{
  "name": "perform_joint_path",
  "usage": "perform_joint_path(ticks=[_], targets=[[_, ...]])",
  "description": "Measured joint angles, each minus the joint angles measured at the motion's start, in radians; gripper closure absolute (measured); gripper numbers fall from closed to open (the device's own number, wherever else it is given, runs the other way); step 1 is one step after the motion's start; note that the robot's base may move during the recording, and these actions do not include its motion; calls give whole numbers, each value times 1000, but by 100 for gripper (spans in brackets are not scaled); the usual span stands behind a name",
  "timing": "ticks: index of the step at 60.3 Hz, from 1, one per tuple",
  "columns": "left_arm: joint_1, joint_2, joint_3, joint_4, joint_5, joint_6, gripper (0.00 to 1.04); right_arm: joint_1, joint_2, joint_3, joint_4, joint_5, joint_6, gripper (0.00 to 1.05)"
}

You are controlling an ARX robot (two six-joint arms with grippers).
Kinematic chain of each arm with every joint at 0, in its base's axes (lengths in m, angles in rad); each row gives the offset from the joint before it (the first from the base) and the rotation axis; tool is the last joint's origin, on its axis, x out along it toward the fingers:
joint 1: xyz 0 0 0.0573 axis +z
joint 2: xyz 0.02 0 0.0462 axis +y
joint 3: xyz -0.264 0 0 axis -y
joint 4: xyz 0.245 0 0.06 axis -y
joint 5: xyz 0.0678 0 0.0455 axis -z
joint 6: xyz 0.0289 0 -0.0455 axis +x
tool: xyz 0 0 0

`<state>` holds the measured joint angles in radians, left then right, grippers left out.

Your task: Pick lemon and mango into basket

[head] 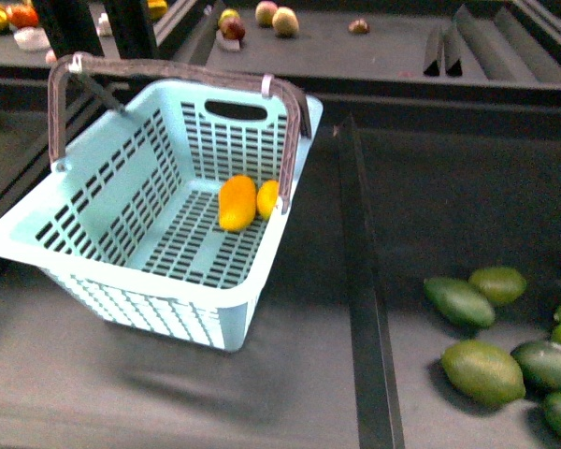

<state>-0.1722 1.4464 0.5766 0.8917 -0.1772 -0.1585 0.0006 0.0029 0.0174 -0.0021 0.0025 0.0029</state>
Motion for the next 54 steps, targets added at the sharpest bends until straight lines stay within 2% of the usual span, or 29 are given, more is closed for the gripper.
perform_joint_path(ticks=[9,28,32,36,42,48,54], targets=[[35,-110,-180,31,49,119,102,0,0,0,0,0,0,9],[97,-360,-395,6,107,143,101,0,0,0,0,0,0,9],[139,-407,-422,-16,167,145,101,0,0,0,0,0,0,9],[166,-457,-447,-42,169,146,101,0,0,0,0,0,0,9],[168,-536,-479,-89,177,147,101,0,0,0,0,0,0,9],[168,-554,-528,-49,177,147,101,0,0,0,0,0,0,9],[168,-642,-550,-128,177,147,101,0,0,0,0,0,0,9]])
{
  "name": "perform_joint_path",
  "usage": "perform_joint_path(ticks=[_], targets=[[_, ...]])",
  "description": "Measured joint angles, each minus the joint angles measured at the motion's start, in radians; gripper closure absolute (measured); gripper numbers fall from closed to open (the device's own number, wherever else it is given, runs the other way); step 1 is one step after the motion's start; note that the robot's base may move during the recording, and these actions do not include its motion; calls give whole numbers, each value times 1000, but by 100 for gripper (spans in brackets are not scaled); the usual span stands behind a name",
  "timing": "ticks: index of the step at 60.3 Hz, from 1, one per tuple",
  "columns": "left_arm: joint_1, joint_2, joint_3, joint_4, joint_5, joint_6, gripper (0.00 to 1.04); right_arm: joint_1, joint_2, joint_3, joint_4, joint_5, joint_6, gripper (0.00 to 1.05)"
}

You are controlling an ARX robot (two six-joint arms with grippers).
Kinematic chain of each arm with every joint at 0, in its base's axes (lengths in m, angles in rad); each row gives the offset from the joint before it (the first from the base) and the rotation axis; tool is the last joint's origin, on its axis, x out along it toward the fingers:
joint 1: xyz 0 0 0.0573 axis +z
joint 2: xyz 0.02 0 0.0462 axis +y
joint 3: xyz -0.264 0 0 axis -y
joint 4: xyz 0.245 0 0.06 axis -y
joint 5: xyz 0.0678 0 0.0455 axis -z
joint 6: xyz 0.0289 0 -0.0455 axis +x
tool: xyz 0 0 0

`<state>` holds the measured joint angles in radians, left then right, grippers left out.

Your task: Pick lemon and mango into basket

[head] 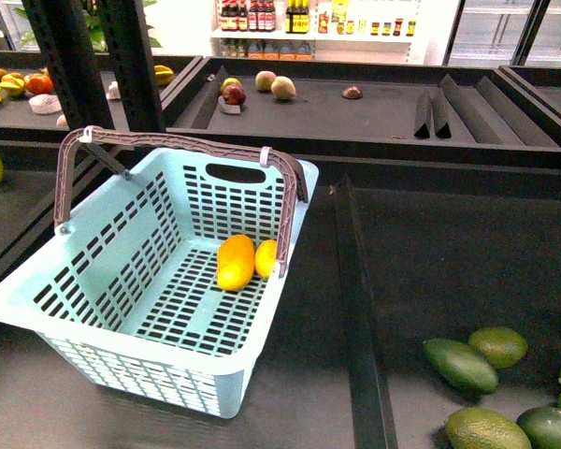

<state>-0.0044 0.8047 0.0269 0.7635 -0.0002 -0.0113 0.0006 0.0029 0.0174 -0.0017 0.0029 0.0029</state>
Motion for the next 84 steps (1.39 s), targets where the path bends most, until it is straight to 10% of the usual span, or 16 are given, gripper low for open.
perform_joint_path(ticks=[84], targets=[[0,-798,-11,-762,0,0,101,0,0,0,0,0,0,9]])
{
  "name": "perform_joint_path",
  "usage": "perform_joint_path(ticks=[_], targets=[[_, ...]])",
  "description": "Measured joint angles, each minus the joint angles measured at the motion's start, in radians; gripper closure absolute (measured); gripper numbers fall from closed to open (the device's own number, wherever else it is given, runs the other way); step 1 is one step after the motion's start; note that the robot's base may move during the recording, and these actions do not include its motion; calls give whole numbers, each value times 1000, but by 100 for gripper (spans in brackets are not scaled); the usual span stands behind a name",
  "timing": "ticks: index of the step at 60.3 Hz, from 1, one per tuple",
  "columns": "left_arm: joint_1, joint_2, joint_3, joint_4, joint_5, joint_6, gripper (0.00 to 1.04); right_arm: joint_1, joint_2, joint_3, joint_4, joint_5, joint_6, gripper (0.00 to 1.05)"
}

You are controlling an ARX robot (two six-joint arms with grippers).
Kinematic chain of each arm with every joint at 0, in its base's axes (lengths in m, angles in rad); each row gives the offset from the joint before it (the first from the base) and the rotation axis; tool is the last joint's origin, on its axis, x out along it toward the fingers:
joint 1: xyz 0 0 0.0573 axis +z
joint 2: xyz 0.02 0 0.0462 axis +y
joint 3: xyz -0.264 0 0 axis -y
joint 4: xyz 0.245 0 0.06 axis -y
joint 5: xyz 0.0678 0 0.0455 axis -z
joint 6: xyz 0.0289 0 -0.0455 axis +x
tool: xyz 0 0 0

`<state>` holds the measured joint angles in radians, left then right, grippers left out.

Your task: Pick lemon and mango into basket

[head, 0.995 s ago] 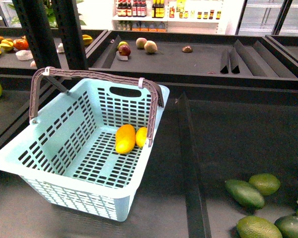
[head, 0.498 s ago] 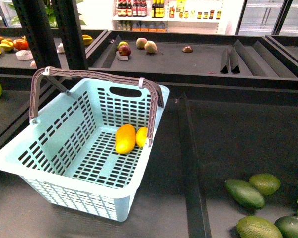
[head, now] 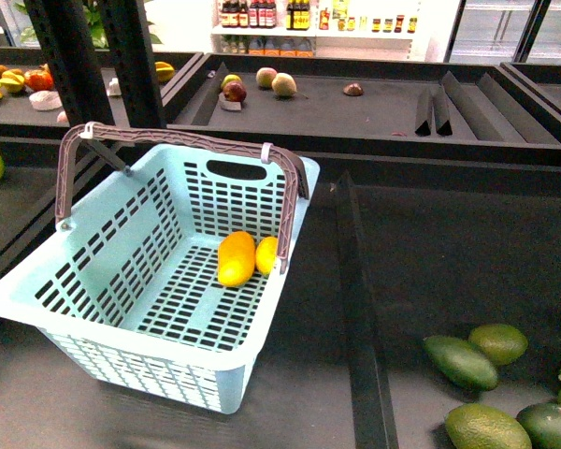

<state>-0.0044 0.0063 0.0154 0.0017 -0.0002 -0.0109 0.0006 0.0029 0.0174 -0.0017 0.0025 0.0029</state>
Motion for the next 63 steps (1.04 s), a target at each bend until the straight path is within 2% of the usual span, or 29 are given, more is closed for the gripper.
perform_joint_path(ticks=[27,55,63], targets=[[0,0,0,0,0,-1,101,0,0,0,0,0,0,9],[0,0,0,0,0,0,7,0,0,0,0,0,0,9],[0,0,0,0,0,2,7,0,0,0,0,0,0,9]])
